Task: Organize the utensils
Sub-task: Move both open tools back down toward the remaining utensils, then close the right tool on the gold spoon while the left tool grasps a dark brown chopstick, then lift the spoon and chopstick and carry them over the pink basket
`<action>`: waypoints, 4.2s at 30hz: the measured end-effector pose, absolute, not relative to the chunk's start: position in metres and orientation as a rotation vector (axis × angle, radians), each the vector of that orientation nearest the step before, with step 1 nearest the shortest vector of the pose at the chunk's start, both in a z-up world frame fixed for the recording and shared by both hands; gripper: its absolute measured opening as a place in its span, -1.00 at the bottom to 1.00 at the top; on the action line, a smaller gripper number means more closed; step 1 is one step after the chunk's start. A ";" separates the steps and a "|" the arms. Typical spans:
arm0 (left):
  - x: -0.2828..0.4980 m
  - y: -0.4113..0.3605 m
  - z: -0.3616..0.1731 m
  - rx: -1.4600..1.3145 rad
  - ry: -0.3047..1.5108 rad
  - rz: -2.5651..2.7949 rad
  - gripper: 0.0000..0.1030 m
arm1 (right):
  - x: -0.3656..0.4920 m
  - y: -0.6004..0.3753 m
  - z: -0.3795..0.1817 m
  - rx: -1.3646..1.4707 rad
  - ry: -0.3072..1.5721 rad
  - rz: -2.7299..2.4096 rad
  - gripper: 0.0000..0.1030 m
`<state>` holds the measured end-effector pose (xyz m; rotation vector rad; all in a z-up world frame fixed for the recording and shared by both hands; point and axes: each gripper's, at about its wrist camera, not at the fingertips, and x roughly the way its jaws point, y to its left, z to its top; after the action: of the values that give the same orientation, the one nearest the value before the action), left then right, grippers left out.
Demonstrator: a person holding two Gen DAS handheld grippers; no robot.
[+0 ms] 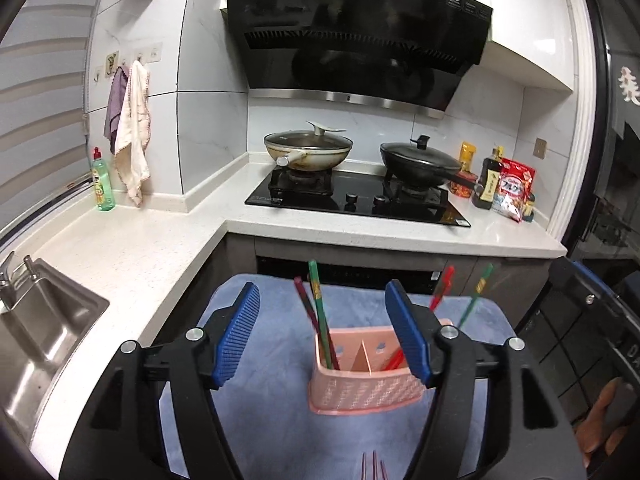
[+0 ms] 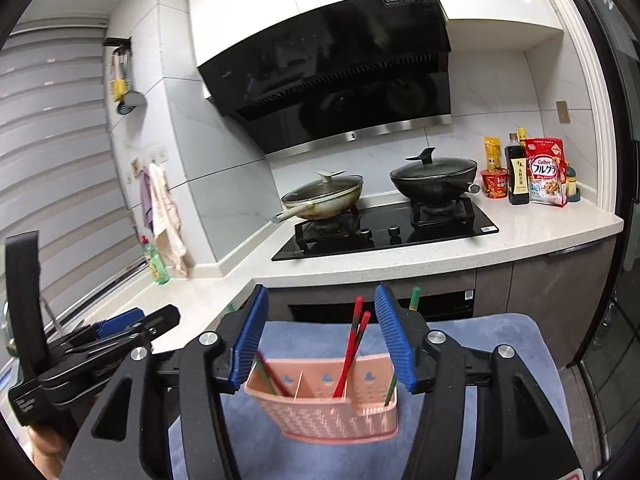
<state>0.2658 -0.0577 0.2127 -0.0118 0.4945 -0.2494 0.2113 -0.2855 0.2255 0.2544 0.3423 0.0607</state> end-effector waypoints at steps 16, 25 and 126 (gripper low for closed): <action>0.163 -0.031 0.141 0.058 0.605 -0.217 0.39 | 0.089 -0.242 0.150 0.128 0.489 0.063 0.13; 0.133 -0.020 0.059 0.016 0.780 -0.213 0.39 | 0.054 -0.237 0.066 0.187 0.661 0.016 0.12; 0.088 -0.022 0.043 -0.007 0.862 -0.344 -0.84 | 0.025 -0.274 0.037 0.305 0.655 -0.056 -0.97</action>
<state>0.0881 -0.0221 0.0434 -0.0075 0.8622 -0.3440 0.0254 -0.2739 0.0370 0.3046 0.6548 -0.0563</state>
